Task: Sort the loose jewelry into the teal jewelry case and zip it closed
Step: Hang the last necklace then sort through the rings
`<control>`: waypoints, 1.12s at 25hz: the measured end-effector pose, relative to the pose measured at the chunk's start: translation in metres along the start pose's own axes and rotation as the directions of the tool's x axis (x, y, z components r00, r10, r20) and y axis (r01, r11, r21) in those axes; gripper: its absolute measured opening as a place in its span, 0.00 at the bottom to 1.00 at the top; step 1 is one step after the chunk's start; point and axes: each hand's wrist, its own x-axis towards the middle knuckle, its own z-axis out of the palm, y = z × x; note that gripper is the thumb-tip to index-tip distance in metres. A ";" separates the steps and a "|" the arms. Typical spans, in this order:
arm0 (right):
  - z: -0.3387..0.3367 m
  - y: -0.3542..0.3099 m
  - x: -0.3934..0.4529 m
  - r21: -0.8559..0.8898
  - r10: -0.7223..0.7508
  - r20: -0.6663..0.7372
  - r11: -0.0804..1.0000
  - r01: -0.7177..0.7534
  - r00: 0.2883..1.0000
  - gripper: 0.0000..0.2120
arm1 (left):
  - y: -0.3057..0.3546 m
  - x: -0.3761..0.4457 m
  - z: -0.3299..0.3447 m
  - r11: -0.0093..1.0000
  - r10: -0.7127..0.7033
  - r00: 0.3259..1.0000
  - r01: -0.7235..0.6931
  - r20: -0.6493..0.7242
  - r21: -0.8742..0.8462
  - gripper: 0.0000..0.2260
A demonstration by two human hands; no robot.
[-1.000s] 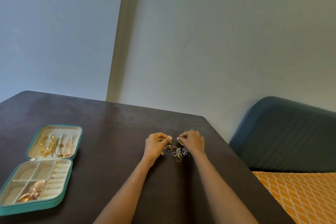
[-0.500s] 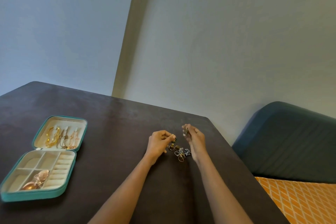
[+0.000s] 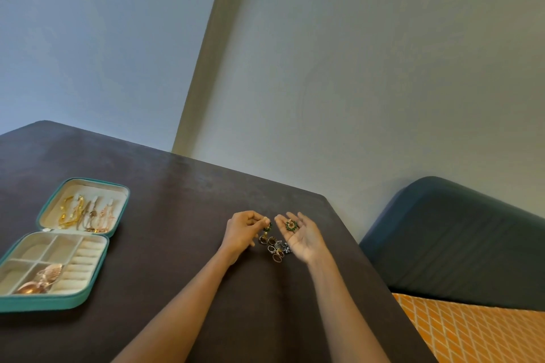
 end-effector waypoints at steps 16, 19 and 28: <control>0.045 0.027 -0.029 -0.253 -0.243 0.154 0.927 0.277 0.958 0.10 | 0.047 -0.003 -0.062 0.930 -0.009 0.996 0.040 0.085 -0.365 0.10; 0.062 0.038 -0.034 -0.273 -0.296 0.162 0.903 0.331 0.941 0.08 | 0.058 -0.010 -0.091 0.918 -0.006 0.991 0.059 0.135 -0.392 0.11; 0.125 0.078 -0.058 -0.206 -0.252 0.336 0.921 0.332 0.908 0.10 | 0.087 -0.035 -0.160 0.943 0.006 0.993 0.034 0.119 -0.330 0.09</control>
